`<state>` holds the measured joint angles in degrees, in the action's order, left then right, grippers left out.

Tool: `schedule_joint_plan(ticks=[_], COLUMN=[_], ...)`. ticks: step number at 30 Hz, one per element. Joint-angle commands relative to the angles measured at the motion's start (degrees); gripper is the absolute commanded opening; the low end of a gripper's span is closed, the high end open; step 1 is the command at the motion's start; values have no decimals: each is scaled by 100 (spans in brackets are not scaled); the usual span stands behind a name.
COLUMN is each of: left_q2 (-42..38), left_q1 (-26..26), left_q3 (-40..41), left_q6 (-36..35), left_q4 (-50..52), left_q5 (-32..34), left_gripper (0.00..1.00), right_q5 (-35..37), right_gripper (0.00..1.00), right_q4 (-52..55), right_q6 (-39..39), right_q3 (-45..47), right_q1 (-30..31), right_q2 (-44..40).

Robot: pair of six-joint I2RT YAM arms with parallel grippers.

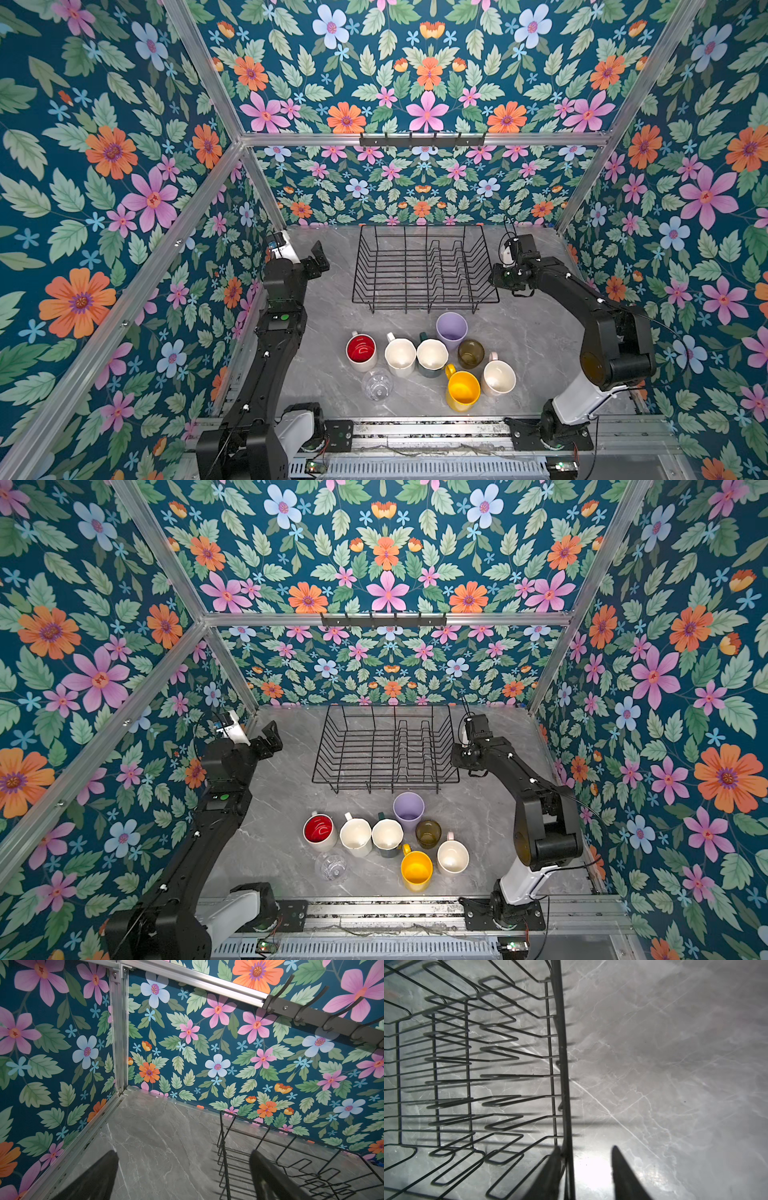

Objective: Load cups into a dish rack
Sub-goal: Move the dish rack to the top-center of the table.

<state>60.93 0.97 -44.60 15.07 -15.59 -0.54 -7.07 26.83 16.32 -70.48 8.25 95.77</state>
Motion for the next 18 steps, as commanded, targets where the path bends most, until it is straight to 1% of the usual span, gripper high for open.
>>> schedule_joint_plan(ticks=[1,2,6,8,12,15,18], left_q2=[13,7,21,7,5,-30,-123], left_q1=[-1,2,-1,2,1,2,1], left_q3=[-97,-141,-349,-456,-823,-1017,-1051], left_q6=[70,80,166,290,347,418,516], left_q4=[95,187,666,1147,2568,3612,4485], left_q5=[210,265,445,518,461,193,-167], left_gripper=[98,98,97,97,95,93,91], right_q5=[126,147,264,251,263,268,226], right_gripper=[58,63,75,81,92,95,96], right_q4=[24,22,68,20,-182,-344,-450], right_q6=[38,42,60,81,148,211,255], right_q3=[-1,-1,-4,69,310,463,530], right_q1=[10,10,10,15,10,10,10], right_q2=[-271,-331,-625,-836,-1310,-1600,-1777])
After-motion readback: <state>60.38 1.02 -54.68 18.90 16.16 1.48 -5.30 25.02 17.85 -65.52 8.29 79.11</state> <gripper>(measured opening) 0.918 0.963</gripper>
